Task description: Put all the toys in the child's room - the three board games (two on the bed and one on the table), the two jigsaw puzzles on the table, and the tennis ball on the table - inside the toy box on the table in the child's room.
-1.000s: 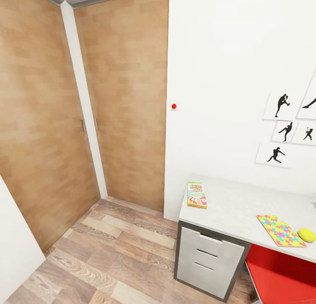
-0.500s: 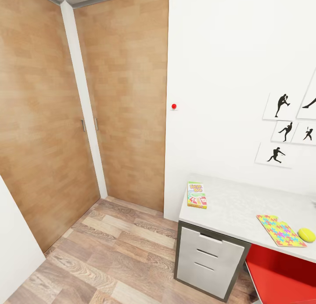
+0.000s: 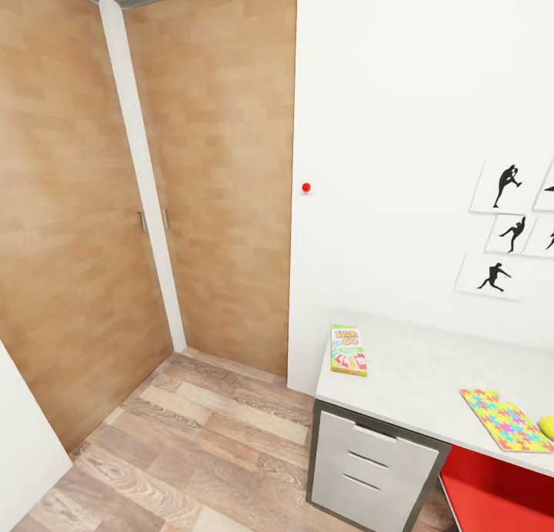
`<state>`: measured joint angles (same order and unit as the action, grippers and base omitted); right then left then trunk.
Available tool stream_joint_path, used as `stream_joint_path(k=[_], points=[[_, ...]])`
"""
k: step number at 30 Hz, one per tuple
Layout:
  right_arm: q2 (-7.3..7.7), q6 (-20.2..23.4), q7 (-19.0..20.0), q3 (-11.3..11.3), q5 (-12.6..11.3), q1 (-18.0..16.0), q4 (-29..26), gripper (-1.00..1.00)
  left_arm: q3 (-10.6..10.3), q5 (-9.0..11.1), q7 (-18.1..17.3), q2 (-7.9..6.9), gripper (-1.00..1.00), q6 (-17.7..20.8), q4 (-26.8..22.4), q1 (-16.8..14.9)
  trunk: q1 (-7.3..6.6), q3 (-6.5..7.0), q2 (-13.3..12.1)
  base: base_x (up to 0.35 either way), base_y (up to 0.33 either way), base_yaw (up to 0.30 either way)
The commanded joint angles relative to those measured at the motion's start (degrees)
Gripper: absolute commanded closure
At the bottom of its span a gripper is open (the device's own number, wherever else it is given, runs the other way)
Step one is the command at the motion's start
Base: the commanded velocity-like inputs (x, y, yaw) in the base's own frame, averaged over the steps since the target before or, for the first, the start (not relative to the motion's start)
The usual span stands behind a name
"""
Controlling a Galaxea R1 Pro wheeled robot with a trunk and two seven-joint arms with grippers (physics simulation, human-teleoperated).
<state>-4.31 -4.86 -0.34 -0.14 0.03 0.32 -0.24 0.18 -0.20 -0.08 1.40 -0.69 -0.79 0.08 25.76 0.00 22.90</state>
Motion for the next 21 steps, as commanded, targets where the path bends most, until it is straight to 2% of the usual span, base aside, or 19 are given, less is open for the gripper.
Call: stream_joint_path(k=[1, 9, 21], points=[[-0.06, -0.2, 0.0, 0.0, 0.0, 0.0, 0.0, -1.0, 0.0, 0.0, 0.0, 0.0, -1.0, -0.1, 0.0, 0.0, 0.03, 0.0, 0.0, 0.059, 0.0, 0.0], [-0.16, -0.2, -0.1, 0.0, 0.0, 0.0, 0.0, -1.0, 0.1, 0.0, 0.0, 0.0, -1.0, -0.1, 0.0, 0.0, 0.03, 0.0, 0.0, 0.019, 0.0, 0.041], [-0.26, -1.8, -0.1, 0.1, 0.3, 0.0, 0.0, -1.0, 0.1, 0.0, 0.0, 0.0, -1.0, -0.2, 0.0, 0.0, 0.03, 0.0, 0.0, 0.002, 0.0, 0.251]])
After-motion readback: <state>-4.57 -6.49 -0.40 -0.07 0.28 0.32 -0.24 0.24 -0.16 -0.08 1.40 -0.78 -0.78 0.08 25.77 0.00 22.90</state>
